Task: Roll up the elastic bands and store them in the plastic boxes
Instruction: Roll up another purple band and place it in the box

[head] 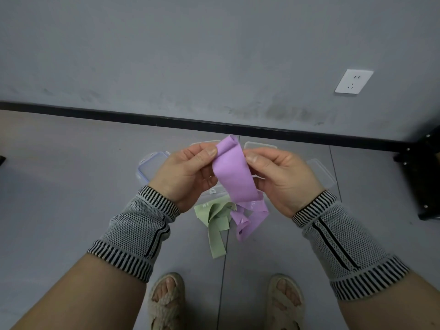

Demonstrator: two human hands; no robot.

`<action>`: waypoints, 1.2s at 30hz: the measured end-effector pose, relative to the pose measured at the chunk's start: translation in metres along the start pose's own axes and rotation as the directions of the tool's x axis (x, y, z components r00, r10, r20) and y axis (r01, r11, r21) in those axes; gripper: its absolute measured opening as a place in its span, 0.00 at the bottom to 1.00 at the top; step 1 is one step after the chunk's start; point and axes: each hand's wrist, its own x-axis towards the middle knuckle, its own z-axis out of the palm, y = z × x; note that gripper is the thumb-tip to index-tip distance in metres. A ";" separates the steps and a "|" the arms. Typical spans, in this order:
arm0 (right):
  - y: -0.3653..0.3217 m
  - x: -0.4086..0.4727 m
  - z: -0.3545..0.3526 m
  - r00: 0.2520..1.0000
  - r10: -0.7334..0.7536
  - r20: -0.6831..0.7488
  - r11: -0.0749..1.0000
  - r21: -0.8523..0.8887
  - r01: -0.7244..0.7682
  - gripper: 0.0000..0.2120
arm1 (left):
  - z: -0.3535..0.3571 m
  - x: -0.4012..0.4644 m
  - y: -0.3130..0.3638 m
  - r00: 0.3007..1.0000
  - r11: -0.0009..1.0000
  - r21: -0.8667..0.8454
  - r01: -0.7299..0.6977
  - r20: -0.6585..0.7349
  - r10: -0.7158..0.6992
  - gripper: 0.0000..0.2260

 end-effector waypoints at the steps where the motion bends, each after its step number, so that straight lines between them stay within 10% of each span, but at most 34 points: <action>1: 0.001 0.001 0.000 1.000 0.001 -0.009 0.999 -0.042 -0.002 0.08 | -0.001 0.000 -0.001 1.000 1.000 0.024 0.006 0.011 -0.006 0.04; 17: -0.007 -0.004 0.005 0.958 -0.258 -0.128 0.827 -0.542 0.150 0.10 | 0.004 0.001 -0.002 0.997 0.983 0.180 -0.036 -0.063 0.048 0.04; 36: -0.006 -0.003 -0.001 0.973 -0.205 -0.111 0.930 -0.333 0.158 0.09 | 0.017 -0.004 -0.006 0.978 0.912 0.360 -0.196 0.008 0.207 0.10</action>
